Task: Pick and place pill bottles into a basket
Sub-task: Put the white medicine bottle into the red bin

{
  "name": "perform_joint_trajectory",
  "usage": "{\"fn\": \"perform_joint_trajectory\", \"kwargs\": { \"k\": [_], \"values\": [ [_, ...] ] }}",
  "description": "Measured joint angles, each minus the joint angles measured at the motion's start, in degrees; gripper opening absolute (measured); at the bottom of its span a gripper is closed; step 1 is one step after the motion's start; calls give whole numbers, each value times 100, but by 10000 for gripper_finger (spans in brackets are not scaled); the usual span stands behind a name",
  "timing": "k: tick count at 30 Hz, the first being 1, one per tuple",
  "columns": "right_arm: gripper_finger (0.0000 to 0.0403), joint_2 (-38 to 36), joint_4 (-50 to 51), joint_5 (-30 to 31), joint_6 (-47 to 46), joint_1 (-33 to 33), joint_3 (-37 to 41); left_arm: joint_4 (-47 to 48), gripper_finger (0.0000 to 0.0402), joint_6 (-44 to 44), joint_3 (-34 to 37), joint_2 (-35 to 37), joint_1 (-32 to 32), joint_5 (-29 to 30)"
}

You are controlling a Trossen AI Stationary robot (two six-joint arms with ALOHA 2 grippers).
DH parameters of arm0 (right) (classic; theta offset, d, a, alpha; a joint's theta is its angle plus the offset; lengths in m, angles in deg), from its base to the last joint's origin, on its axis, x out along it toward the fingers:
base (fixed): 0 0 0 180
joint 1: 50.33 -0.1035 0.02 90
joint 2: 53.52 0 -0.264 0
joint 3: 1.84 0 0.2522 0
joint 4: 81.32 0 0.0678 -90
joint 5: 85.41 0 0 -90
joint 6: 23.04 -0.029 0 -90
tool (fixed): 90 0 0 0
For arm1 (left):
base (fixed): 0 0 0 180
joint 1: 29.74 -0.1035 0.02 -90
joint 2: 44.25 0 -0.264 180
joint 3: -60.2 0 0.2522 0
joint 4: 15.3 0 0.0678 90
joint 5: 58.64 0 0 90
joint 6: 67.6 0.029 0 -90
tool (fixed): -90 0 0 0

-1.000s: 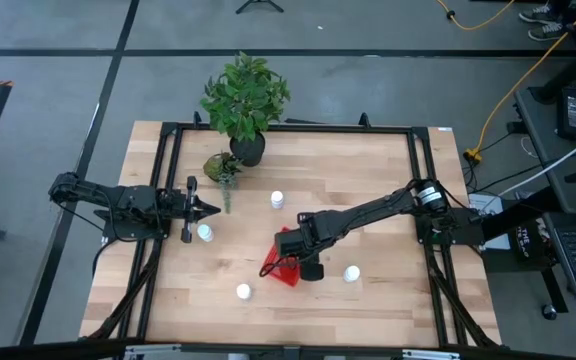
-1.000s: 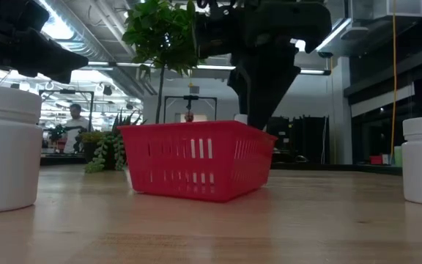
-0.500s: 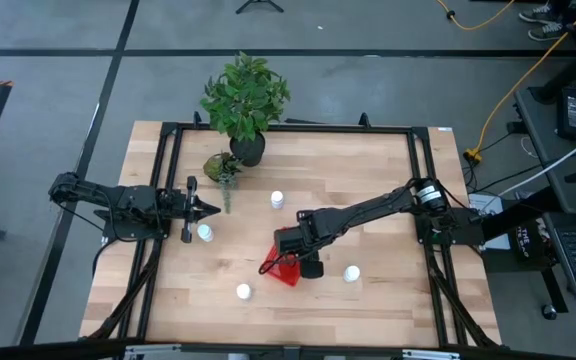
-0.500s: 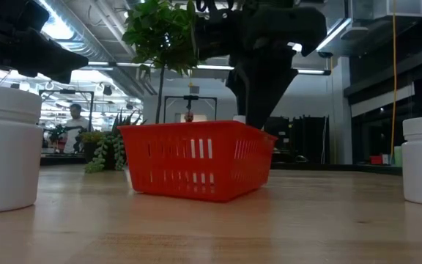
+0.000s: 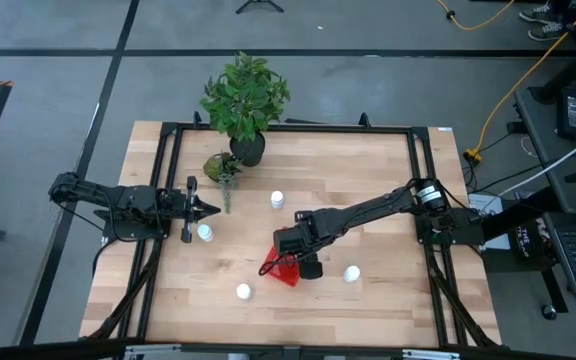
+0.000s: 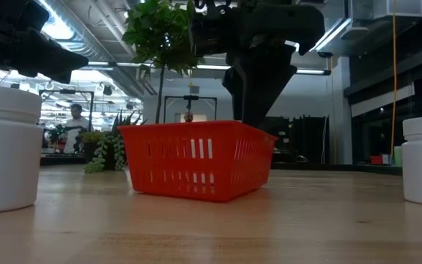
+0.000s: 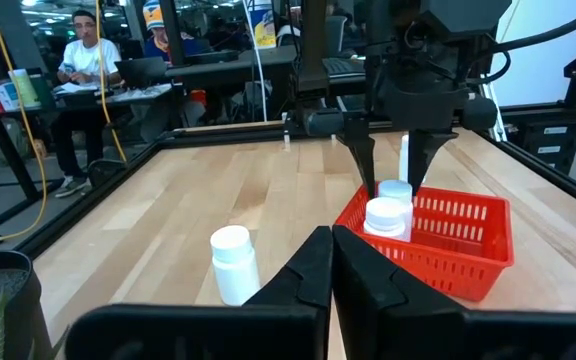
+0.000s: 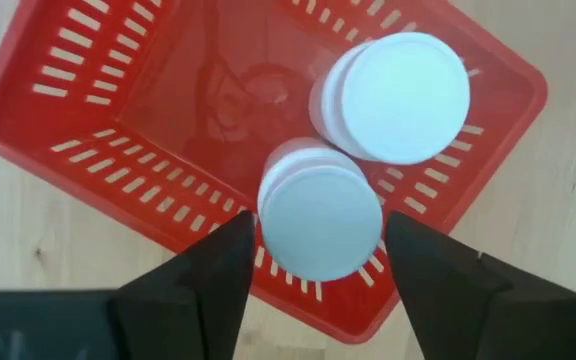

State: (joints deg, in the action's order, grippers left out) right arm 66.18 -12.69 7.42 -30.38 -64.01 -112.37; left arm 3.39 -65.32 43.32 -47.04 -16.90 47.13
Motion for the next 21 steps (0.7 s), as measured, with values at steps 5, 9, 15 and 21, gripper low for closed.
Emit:
{"fn": "perform_joint_trajectory", "kwargs": {
  "k": [5,9,15,21],
  "values": [
    [234,0,2,0,-52,0,0,0,8,0,-1,0,1,0],
    [235,0,49,0,-118,0,0,0,6,0,1,0,2,0],
    [235,0,189,4,-179,0,-108,0,5,0,0,0,1,0],
    [235,-2,524,139,-311,0,-740,0,8,0,-1,2,0,0]
  ]
}}
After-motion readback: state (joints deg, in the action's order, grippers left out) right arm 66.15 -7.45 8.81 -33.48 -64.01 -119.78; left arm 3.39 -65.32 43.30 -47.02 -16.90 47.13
